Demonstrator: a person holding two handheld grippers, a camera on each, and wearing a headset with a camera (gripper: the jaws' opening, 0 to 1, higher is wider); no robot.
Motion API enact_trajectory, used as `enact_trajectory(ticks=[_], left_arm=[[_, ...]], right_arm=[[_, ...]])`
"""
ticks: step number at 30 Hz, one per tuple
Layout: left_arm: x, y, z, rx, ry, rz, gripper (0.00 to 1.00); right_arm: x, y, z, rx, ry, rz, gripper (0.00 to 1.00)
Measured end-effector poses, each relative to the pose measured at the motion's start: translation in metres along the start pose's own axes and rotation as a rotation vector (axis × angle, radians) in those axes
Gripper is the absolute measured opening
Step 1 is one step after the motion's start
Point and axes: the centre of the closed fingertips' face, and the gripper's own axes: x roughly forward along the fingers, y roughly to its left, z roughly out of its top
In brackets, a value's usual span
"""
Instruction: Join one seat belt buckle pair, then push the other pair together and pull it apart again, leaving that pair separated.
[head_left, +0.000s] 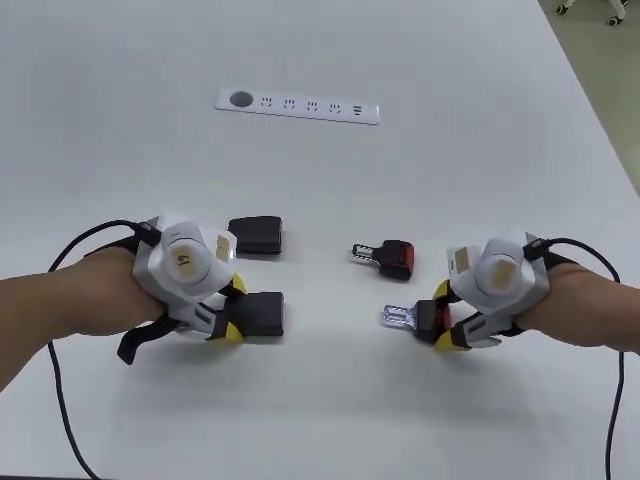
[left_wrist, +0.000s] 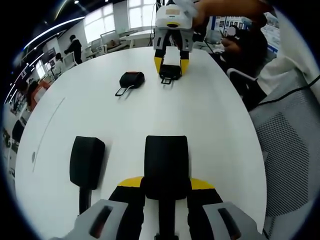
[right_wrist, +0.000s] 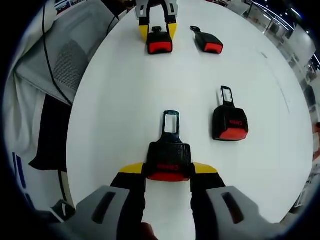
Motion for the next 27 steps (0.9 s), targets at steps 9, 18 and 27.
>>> enact_trajectory(ticks=[9, 18, 27], left_arm=[[0.001, 0.002, -0.002, 0.002, -0.002, -0.004, 0.34], [0.001, 0.002, -0.003, 0.015, 0.004, -0.007, 0.33], [0.0, 0.001, -0.001, 0.009, 0.01, 0.006, 0.33]], right_arm=[[0.0, 0.009, 0.011, -0.021, -0.007, 0.005, 0.33], [0.002, 0.011, 0.027, -0.007, -0.035, -0.001, 0.32], [0.018, 0.014, 0.05, -0.022, -0.044, 0.008, 0.32]])
